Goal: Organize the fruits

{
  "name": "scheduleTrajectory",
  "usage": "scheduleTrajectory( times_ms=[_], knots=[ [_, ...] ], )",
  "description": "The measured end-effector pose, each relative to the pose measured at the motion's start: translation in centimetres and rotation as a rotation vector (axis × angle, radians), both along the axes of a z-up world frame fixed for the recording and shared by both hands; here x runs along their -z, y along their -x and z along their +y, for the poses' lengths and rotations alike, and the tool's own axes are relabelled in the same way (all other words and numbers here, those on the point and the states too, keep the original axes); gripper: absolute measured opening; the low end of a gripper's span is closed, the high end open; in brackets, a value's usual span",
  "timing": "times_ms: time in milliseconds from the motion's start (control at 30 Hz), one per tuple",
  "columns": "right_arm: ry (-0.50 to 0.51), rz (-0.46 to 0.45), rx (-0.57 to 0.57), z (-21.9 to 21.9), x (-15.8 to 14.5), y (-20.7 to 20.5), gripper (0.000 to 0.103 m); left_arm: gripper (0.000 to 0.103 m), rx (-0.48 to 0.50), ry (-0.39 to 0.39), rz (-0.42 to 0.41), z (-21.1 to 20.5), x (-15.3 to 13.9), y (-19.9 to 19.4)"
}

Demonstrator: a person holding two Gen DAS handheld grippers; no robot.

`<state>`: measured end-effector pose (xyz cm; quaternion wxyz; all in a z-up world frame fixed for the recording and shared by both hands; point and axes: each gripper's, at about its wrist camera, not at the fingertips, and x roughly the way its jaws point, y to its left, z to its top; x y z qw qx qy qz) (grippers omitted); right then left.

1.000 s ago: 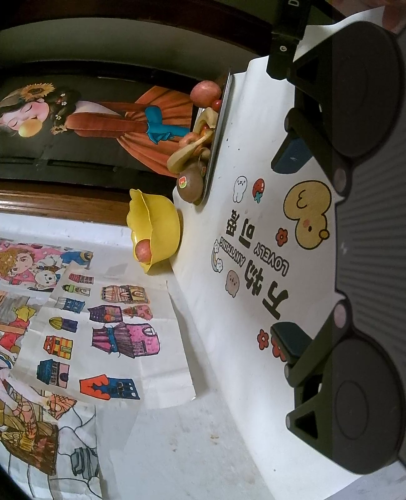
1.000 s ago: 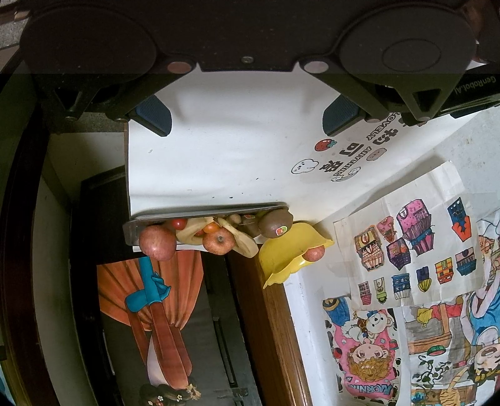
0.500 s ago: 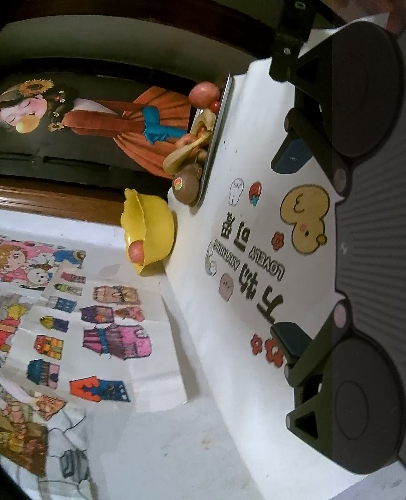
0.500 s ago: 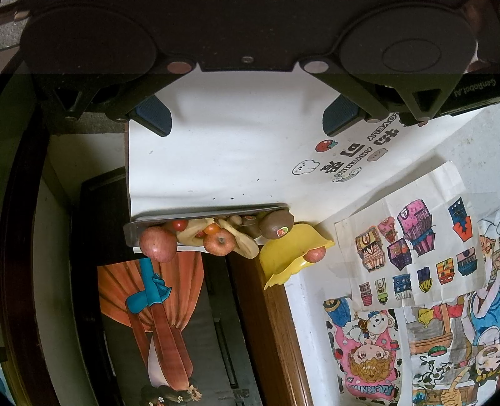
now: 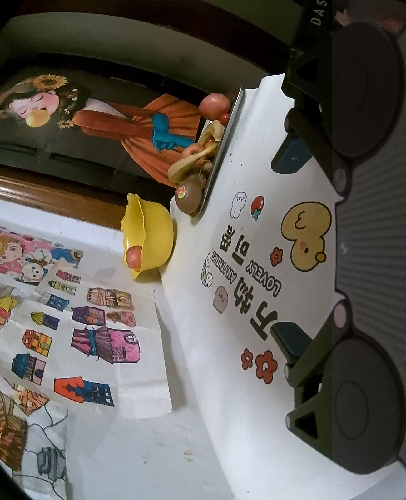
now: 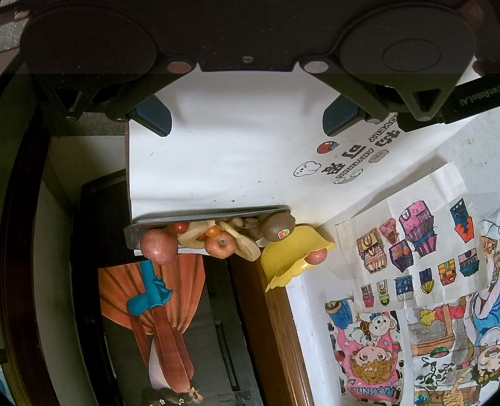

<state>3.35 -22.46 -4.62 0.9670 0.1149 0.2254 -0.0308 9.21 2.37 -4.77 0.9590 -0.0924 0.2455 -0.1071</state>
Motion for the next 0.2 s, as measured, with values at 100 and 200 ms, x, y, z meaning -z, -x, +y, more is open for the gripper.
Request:
scheduleTrajectory(
  times_ms=[100, 200],
  knots=[
    [0.000, 0.001, 0.000, 0.01, 0.03, 0.07, 0.102, 0.103, 0.001, -0.003, -0.001, -0.09, -0.01, 0.05],
    [0.000, 0.002, 0.000, 0.02, 0.08, -0.05, 0.102, 0.103, -0.001, -0.004, 0.000, -0.13, 0.03, 0.05]
  ],
)
